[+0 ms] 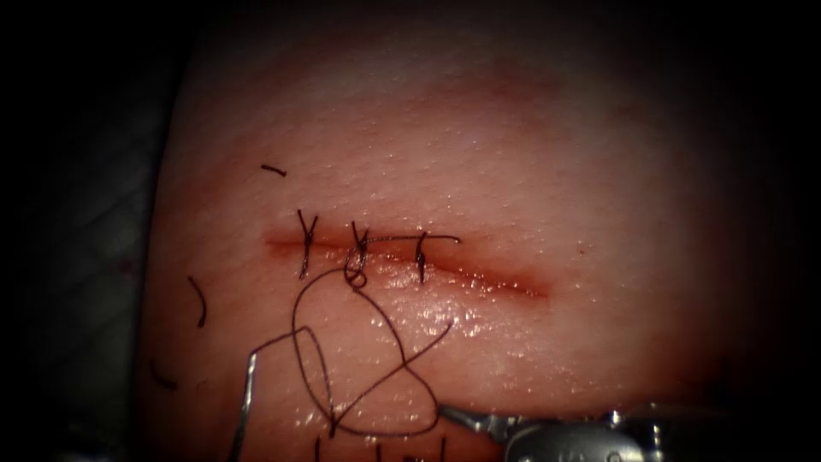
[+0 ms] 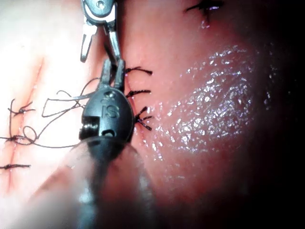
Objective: Wound Closure
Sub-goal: Use the right jaws to pull the suture through the wound.
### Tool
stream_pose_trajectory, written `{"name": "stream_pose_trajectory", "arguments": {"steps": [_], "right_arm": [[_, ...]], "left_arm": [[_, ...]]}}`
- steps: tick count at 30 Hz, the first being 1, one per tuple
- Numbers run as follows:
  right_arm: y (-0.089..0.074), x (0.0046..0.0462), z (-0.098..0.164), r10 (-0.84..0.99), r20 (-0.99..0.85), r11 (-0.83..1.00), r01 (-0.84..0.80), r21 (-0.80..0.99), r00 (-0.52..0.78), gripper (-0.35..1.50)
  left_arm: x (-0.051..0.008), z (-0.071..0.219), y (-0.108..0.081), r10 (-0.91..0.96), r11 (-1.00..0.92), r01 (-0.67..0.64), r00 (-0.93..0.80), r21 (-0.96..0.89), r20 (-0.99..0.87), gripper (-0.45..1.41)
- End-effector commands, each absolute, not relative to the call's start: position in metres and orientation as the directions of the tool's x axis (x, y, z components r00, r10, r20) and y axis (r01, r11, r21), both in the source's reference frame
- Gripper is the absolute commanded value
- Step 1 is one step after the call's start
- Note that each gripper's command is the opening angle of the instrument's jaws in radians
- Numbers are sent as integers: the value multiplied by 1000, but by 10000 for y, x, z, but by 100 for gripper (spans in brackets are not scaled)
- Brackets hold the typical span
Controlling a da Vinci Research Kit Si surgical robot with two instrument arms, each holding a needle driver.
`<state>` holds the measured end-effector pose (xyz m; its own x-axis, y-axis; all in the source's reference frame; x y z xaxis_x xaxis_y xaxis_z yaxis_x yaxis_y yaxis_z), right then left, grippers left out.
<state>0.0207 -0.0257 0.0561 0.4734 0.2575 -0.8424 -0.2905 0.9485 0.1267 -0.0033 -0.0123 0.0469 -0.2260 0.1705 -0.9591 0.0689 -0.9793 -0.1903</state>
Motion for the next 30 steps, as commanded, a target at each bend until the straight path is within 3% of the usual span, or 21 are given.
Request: {"name": "stream_pose_trajectory", "arguments": {"steps": [1,16,19,22,24,30], "right_arm": [[-250,205,572,263,-846,943,-308,124,463,146],[-213,221,677,236,-752,958,-279,73,615,126],[-213,224,687,233,-745,965,-242,99,625,103],[-212,226,692,244,-743,967,-218,134,623,53],[-210,225,694,279,-736,959,-211,188,616,-35],[-214,218,691,312,-724,950,-204,237,615,-35]], "left_arm": [[-35,474,-125,177,-979,57,-226,-194,-958,-45],[-39,475,-125,194,-978,36,-226,-208,-954,-45],[-39,475,-125,194,-978,36,-227,-208,-954,-45],[-39,475,-125,195,-977,38,-225,-208,-955,-45],[-40,475,-125,194,-977,37,-225,-208,-955,-45],[-40,476,-125,194,-978,37,-225,-207,-955,-45]]}}
